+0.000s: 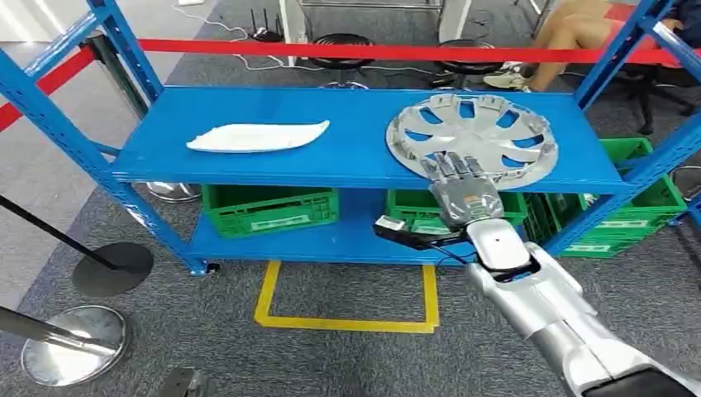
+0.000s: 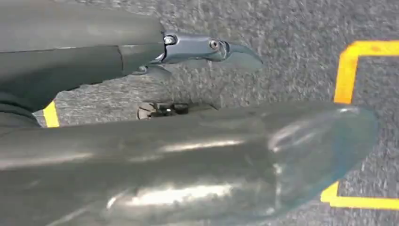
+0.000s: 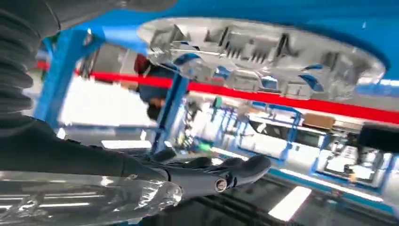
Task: Take the parts from the cabinet and place them on the table.
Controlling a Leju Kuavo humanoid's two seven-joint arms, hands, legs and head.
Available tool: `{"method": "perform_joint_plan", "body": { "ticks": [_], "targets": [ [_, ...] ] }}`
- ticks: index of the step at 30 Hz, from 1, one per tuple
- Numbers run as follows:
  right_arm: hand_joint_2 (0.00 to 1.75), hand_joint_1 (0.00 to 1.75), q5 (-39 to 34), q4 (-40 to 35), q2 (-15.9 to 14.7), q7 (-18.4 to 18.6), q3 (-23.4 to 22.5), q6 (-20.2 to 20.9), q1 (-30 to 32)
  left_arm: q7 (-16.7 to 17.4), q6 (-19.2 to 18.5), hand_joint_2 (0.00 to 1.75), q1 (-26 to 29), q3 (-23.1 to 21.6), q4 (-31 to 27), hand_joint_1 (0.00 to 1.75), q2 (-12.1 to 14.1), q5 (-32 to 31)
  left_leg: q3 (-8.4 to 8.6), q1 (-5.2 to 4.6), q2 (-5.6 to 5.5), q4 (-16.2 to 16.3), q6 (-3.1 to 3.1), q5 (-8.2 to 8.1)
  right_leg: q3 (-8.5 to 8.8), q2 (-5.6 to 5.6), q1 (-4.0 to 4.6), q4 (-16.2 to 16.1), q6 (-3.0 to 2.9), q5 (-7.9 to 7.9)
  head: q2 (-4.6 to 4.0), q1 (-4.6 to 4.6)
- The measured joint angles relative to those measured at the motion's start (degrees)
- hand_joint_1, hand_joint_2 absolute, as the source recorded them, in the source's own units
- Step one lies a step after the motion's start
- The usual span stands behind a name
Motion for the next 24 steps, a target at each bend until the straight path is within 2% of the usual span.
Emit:
{"method": "perform_joint_plan", "body": {
  "ticks": [1,2,3,4,5,6,7,9,10,11,12,14,15,16,17,18,20,21,22,23,24],
  "targets": [
    [1.75,0.00,0.80,1.41,-0.35,0.13,1.26,0.00,-0.32,-0.15,-0.13,0.00,0.02,-0.45,0.00,0.00,0.02,0.02,0.13,0.00,-0.04,0.00,0.05,-0.08,-1.29,0.00,-0.02,1.69,0.03,0.19,0.00,-0.07],
    [1.75,0.00,1.52,2.50,-0.48,0.26,2.28,0.00,-0.70,-0.26,-0.24,0.00,0.03,-0.90,0.00,0.00,0.04,0.04,0.35,0.02,-0.20,0.02,0.01,-0.23,-0.98,0.00,-0.04,0.34,0.00,1.82,0.00,-0.02],
    [1.75,0.00,2.19,3.43,-0.55,0.35,3.04,0.00,-1.17,-0.42,-0.33,0.00,0.04,-1.16,0.00,0.00,0.07,0.09,0.64,0.03,-0.30,0.03,-0.15,-0.44,0.66,-0.02,-0.10,-3.62,-0.10,4.57,0.00,-0.02],
    [1.75,0.00,2.83,4.36,-0.63,0.31,3.51,0.30,-1.88,-0.61,-0.48,0.00,0.02,-1.46,0.00,0.00,0.09,0.13,0.99,0.05,-0.35,0.05,-0.34,-0.67,3.09,-0.05,-0.14,-9.10,-0.13,7.55,0.00,-0.02],
    [1.75,0.00,3.25,5.10,-0.68,-0.17,3.75,0.89,-2.72,-0.77,-0.61,0.00,0.01,-1.73,0.00,0.00,0.09,0.15,1.27,0.03,-0.35,0.09,-0.67,-0.95,5.42,-0.13,-0.18,-14.16,-0.18,9.87,0.00,0.00],
    [1.75,0.00,3.60,5.90,-0.72,-0.83,3.86,1.71,-3.73,-0.87,-0.61,0.00,-0.08,-2.03,0.00,0.00,0.20,0.17,1.20,-0.47,-0.34,0.33,-1.12,-1.28,6.88,-0.13,-0.03,-16.41,-0.22,9.18,0.00,0.04],
    [1.75,0.00,3.78,6.51,-0.70,-1.53,3.97,2.63,-4.41,-0.90,-0.63,0.00,-0.20,-2.21,0.00,0.00,0.22,0.17,1.03,-0.52,-0.32,0.48,-1.32,-1.34,7.14,0.04,-0.13,-16.78,-0.90,9.18,0.00,-0.07],
    [1.75,0.00,3.47,7.56,-0.72,-2.73,4.04,4.05,-4.80,-0.98,-0.68,0.00,-0.26,-2.36,0.00,0.00,0.22,0.17,1.22,-0.36,-0.31,0.07,-1.70,-1.32,6.97,0.09,0.16,-16.66,-1.52,8.83,0.00,-0.33],
    [1.75,0.00,2.97,8.41,-0.74,-3.08,3.93,4.86,-5.22,-0.96,-0.74,0.00,-0.26,-2.36,0.00,0.00,0.22,0.17,1.29,-0.32,-0.29,0.09,-2.07,-1.53,7.06,0.13,0.04,-16.76,-1.95,8.85,0.00,-0.28],
    [1.75,0.00,2.56,8.78,-0.72,-3.59,3.91,5.42,-5.63,-0.98,-0.74,0.00,-0.26,-2.36,0.00,0.00,0.42,0.17,1.25,-0.29,-0.20,0.39,-2.38,-2.00,7.31,0.10,-0.25,-16.88,-2.25,8.87,0.00,-0.26],
    [1.75,0.00,2.05,9.13,-0.72,-3.85,3.67,5.82,-6.24,-0.98,-0.76,0.00,-0.32,-2.36,0.00,0.00,0.42,0.17,0.34,-0.35,-0.11,2.54,-2.69,-3.24,7.44,0.13,-0.34,-16.89,-2.61,8.69,0.00,-0.64],
    [1.75,0.00,1.50,10.25,-0.70,-4.39,3.01,6.03,-7.14,-0.98,-0.76,0.00,-0.48,-2.36,0.00,0.00,0.42,0.17,-4.58,-0.19,-0.08,11.77,-3.07,-7.42,7.61,0.09,-0.29,-16.89,-2.97,8.42,0.00,-0.81],
    [1.75,0.00,1.22,10.77,-0.72,-4.46,2.59,6.18,-7.21,-0.96,-0.76,0.00,-0.44,-2.36,0.00,0.00,0.39,0.17,-7.34,-0.18,-0.08,16.58,-3.12,-8.92,7.74,0.08,-0.23,-16.88,-3.10,8.27,0.00,-0.77],
    [1.75,0.00,0.87,11.12,-0.72,-4.46,2.22,6.34,-7.21,-0.94,-0.76,0.00,-0.30,-2.36,0.00,0.00,0.39,0.17,-9.15,-0.18,-0.08,19.07,-3.13,-8.96,7.90,0.08,-0.21,-16.87,-3.15,8.07,0.00,-0.77],
    [1.75,0.00,0.50,11.38,-0.72,-4.48,1.75,6.45,-7.20,-0.85,-0.76,0.00,-0.19,-2.36,0.00,0.00,0.39,0.17,-9.34,-0.18,-0.07,18.53,-3.07,-7.40,8.22,0.13,-0.21,-16.86,-3.09,7.87,0.00,-0.81],
    [1.75,0.00,0.33,11.56,-0.72,-4.44,1.22,6.51,-7.27,-0.85,-0.74,0.00,-0.18,-2.36,0.00,0.00,0.39,0.17,-8.47,-0.17,-0.07,15.71,-2.94,-4.80,8.61,0.16,-0.22,-16.85,-3.00,7.63,0.00,-0.79],
    [1.75,0.00,-0.05,11.86,-0.72,-4.20,-0.05,6.71,-7.73,-0.85,-0.68,0.00,-0.23,-2.34,0.00,0.00,0.42,0.17,-4.29,-0.16,0.06,5.73,-2.61,1.48,9.58,0.20,-0.29,-16.86,-2.65,7.00,0.00,-0.79],
    [1.75,0.00,-0.35,12.06,-0.72,-4.11,-0.68,6.86,-8.12,-0.85,-0.59,0.00,-0.20,-2.34,0.00,0.00,0.39,0.17,-2.94,-0.17,0.25,2.02,-2.48,2.77,9.64,0.24,-0.06,-16.85,-2.29,6.73,0.00,-0.79],
    [1.75,0.00,-0.66,12.19,-0.72,-3.98,-1.21,6.97,-8.54,-0.85,-0.57,0.00,-0.31,-2.34,0.00,0.00,0.37,0.17,-2.10,-0.21,0.12,0.39,-2.12,1.66,9.43,0.47,0.25,-16.55,-1.99,6.52,0.00,-0.85],
    [1.75,0.00,-0.81,12.32,-0.72,-3.67,-1.95,6.95,-8.74,-0.81,-0.50,0.00,-0.39,-2.34,0.00,0.00,0.35,0.17,-2.35,-0.21,0.10,0.82,-1.97,1.62,9.40,0.42,0.25,-16.88,-1.82,6.59,0.00,-0.64],
    [1.75,0.00,-1.12,12.39,-0.72,-3.39,-2.61,6.95,-8.77,-0.81,-0.35,0.00,-0.35,-2.34,0.00,0.00,0.33,0.17,-2.37,-0.35,0.04,0.82,-1.60,1.43,9.56,0.38,0.17,-17.09,-1.54,6.58,0.00,-0.85]
  ]
}}
